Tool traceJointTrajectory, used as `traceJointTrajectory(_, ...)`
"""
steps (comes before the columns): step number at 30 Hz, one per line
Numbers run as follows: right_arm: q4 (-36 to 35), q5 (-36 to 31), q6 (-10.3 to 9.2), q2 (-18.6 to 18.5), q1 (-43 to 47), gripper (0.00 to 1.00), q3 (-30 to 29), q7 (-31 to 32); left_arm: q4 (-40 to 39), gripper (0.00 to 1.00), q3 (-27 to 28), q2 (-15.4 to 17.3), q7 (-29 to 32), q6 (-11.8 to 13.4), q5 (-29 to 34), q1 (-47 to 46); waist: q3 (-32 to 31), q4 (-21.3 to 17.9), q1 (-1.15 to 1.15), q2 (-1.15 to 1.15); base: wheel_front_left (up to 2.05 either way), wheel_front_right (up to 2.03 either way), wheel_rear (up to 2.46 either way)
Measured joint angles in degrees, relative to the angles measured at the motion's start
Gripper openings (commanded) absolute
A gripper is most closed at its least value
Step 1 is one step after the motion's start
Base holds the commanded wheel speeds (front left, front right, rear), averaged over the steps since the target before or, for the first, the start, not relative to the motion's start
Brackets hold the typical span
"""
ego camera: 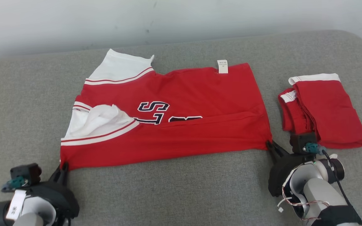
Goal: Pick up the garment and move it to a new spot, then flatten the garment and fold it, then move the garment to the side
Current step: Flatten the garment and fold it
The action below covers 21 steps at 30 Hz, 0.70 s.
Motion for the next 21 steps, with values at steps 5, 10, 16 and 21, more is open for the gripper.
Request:
traceJointTrajectory(5,-2.3,0.4,0.52,-0.6,3.7,0.0,0.0,-0.7,-2.8,0.0,1.1,0.4,-0.5,-0.4,-2.1,4.4,-1.1,-0.2,0.0,0.0,0.0,0.0,0.0)
traceJointTrajectory(10,-5.4,0.9,0.65,-1.3,7.8,0.0,-0.3,-1.5,-6.7,0.0,1.2,0.4,-0.6,-0.4,-2.8,9.5,-2.3,-0.1,0.0,0.0,0.0,0.0,0.0)
traceJointTrajectory(16,-10.9,1.0,0.73,-2.4,13.1,0.0,-0.2,-1.5,-14.2,0.0,0.5,0.4,-0.5,-0.5,-3.6,16.4,-3.6,0.2,-0.01,0.0,0.0,0.0,0.0)
traceJointTrajectory(21,-16.6,1.8,1.11,-3.4,17.9,0.0,-0.2,-0.8,-20.7,0.0,0.1,1.4,0.6,-0.8,-3.7,21.7,-4.1,0.4,0.0,0.0,0.0,0.0,0.0)
